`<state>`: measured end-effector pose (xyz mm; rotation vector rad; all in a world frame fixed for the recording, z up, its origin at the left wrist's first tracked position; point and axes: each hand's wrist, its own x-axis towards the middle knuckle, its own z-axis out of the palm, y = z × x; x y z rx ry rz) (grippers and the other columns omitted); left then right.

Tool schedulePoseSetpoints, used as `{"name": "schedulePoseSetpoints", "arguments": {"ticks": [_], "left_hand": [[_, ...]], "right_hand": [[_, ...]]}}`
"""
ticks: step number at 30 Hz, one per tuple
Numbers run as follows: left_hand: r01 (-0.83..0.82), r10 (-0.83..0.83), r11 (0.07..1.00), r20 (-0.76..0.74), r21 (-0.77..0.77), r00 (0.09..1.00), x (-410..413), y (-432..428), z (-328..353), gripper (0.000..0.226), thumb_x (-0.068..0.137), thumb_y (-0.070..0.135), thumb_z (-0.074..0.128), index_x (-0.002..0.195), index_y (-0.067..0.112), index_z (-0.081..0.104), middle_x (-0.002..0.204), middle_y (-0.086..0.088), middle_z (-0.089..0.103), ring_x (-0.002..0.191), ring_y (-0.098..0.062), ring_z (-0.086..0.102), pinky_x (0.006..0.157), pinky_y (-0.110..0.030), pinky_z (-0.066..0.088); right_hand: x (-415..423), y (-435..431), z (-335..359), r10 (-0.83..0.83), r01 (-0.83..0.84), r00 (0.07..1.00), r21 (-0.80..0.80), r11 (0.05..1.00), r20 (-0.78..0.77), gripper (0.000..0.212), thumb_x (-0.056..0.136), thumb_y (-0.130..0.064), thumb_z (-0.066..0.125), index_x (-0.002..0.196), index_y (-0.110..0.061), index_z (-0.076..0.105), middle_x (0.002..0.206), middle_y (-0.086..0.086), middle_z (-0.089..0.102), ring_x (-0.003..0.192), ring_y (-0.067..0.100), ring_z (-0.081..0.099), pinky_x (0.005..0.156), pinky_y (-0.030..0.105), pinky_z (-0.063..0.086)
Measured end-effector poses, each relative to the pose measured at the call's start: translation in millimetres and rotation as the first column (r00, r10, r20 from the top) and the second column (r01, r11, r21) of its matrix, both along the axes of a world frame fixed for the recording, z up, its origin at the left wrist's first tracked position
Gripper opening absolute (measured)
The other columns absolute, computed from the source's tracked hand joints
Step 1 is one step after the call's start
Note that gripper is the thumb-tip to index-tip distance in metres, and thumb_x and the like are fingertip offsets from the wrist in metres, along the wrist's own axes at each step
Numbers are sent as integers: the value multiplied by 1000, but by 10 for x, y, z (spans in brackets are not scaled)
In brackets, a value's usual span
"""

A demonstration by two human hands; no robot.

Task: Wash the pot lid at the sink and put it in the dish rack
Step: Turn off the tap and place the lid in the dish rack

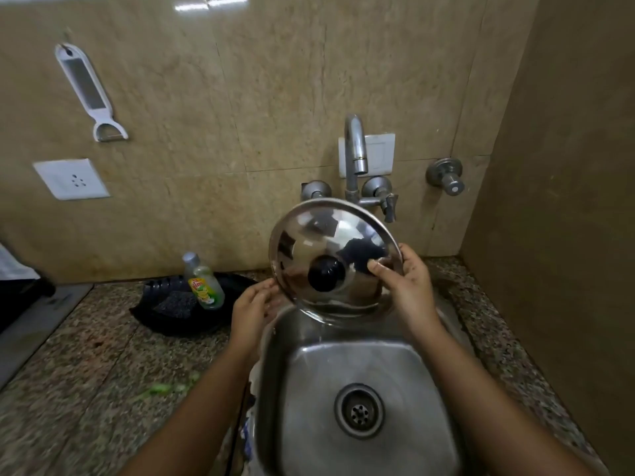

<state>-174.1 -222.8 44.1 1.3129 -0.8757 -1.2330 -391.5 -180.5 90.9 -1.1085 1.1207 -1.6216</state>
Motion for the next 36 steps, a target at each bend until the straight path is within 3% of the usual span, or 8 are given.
{"name": "schedulePoseSetpoints", "arguments": {"ticks": [4, 7, 13, 21, 25, 29, 33, 36], "left_hand": [[-116, 115, 993, -81, -4, 990, 513, -98, 248, 26, 99, 18, 42, 118, 14, 59, 109, -3, 67, 88, -12, 64, 75, -27, 47], [-220, 215, 975, -109, -37, 970, 1065, -149, 487, 25, 99, 18, 43, 118, 15, 59, 110, -4, 66, 88, -12, 64, 76, -27, 47], [-353, 348, 926, -59, -133, 935, 2616, -180, 907, 24, 100, 17, 40, 117, 16, 57, 114, -3, 63, 86, -11, 62, 75, -26, 44], [-504, 544, 818, 92, -276, 834, 4748, 68, 1422, 24, 100, 22, 42, 111, 17, 62, 106, -2, 68, 93, -16, 64, 90, -36, 45], [-537, 601, 781, 146, -319, 786, 5589, 152, 1556, 25, 99, 18, 42, 113, 13, 62, 106, -5, 68, 91, -18, 62, 80, -30, 45], [-564, 635, 759, 175, -326, 753, 6229, 148, 1558, 23, 98, 17, 44, 110, 13, 63, 107, -8, 68, 82, -14, 60, 68, -24, 41], [-548, 606, 791, 233, -271, 760, 6671, 63, 1541, 21, 97, 21, 46, 107, 15, 63, 106, -5, 69, 87, -17, 61, 67, -26, 40], [-508, 558, 829, 290, -231, 778, 6863, -24, 1571, 20, 97, 23, 46, 106, 18, 63, 102, 0, 69, 91, -18, 62, 76, -32, 40]], "right_hand": [[626, -217, 156, -11, 9, 967, 10, 1000, 254, 20, 86, 5, 58, 98, -10, 62, 94, 10, 70, 91, 24, 65, 88, 40, 52], [1275, -413, 322, 4, -12, 928, 19, 1000, 373, 22, 85, 6, 58, 103, -9, 61, 97, 16, 67, 89, 28, 61, 89, 45, 50], [2821, -681, 664, 44, -73, 893, 48, 996, 448, 17, 87, 3, 58, 100, -8, 59, 76, 4, 64, 60, 15, 59, 48, 22, 51], [4741, -1015, 1011, 100, -114, 932, 19, 993, 348, 13, 86, 0, 60, 87, -12, 55, 75, 4, 60, 60, 16, 56, 48, 19, 49], [5542, -1216, 1202, 168, -161, 954, -48, 986, 249, 17, 84, -3, 61, 78, -18, 55, 76, 7, 58, 70, 32, 56, 64, 40, 48], [6273, -1433, 1353, 188, -170, 971, -126, 977, 151, 22, 89, -2, 57, 76, -19, 50, 71, -2, 52, 63, 14, 51, 60, 21, 44], [6938, -1737, 1386, 238, -215, 966, -190, 958, 106, 14, 90, -2, 56, 86, -16, 54, 73, -3, 56, 65, 11, 53, 64, 23, 45], [7336, -2010, 1390, 252, -234, 965, -193, 953, 72, 19, 90, -3, 56, 80, -19, 54, 75, 3, 58, 68, 17, 56, 64, 27, 51]]}}
